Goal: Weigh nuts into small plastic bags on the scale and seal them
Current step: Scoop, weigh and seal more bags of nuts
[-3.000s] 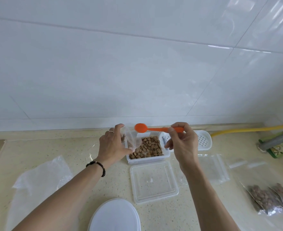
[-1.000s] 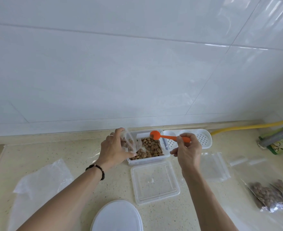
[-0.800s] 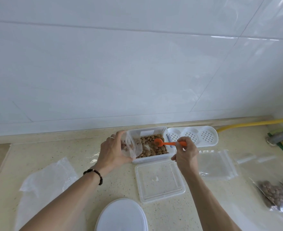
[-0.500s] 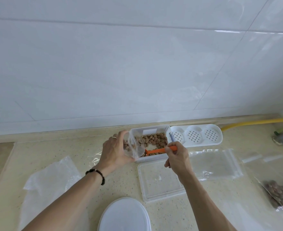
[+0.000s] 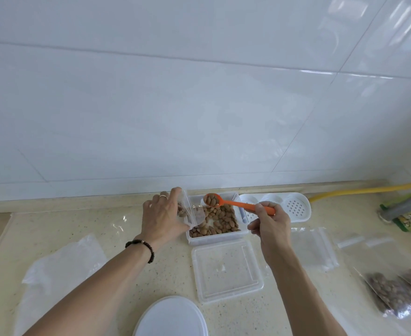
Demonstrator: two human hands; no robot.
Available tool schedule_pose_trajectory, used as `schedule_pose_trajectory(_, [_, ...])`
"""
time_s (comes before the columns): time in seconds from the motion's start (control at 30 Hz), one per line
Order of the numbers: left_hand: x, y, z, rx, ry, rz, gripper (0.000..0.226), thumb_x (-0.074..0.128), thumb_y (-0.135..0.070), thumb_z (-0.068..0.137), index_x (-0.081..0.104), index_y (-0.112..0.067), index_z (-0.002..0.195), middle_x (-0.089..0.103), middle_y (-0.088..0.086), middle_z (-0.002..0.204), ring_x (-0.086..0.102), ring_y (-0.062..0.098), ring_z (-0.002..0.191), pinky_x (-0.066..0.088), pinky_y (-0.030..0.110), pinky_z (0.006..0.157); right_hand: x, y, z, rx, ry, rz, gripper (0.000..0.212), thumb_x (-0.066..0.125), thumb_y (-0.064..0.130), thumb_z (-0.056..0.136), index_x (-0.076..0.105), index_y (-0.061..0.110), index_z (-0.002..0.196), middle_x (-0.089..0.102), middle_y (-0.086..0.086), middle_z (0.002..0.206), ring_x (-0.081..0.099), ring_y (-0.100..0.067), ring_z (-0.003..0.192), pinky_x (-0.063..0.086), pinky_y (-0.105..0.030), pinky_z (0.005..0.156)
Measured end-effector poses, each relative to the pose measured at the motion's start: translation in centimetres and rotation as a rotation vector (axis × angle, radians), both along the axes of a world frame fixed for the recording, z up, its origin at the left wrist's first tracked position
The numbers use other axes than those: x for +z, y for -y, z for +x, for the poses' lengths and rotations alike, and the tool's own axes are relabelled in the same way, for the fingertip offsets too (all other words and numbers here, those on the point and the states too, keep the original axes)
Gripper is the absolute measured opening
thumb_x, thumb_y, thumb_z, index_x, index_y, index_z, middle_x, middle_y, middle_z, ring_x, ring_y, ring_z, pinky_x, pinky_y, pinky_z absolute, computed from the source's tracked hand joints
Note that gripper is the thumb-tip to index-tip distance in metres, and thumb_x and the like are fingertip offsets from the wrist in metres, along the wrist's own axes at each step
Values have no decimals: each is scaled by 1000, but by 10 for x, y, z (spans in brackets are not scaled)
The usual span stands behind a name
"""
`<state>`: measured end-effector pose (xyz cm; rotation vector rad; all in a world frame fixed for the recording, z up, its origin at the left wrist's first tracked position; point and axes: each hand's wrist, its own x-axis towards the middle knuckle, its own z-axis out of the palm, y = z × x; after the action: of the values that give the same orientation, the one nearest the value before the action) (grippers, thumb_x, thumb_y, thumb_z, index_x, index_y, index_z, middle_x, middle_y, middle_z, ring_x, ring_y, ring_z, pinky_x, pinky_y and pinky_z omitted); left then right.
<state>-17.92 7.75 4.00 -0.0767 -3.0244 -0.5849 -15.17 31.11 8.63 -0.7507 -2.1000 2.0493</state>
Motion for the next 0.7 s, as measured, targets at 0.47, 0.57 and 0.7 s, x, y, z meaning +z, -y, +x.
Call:
schedule_pose_trajectory(0.47, [1,-12,-4,56,173,401,101,85,-54,56,30,-30,137,54,-2,112,49,20,108,36,34,83,53,33,14,421,-325,462,29,58,6,95,55,30,79,69,-12,78,61,-16,44,49,-29,49])
schedule_pose_trajectory(0.57, [-2,-12,-5,62,191,458,100,86,-52,56,31,-31,136,54,-3,112,49,19,109,37,35,83,55,32,16,424,-338,484,30,59,7,95,56,33,79,72,-8,82,63,-17,46,47,-25,48])
schedule_pose_trajectory(0.7, [-4,-14,-4,55,179,471,95,87,-51,57,34,-32,133,52,-4,111,49,19,107,39,35,85,59,34,14,351,-359,410,19,59,6,95,57,21,84,75,6,93,63,-20,46,47,-24,46])
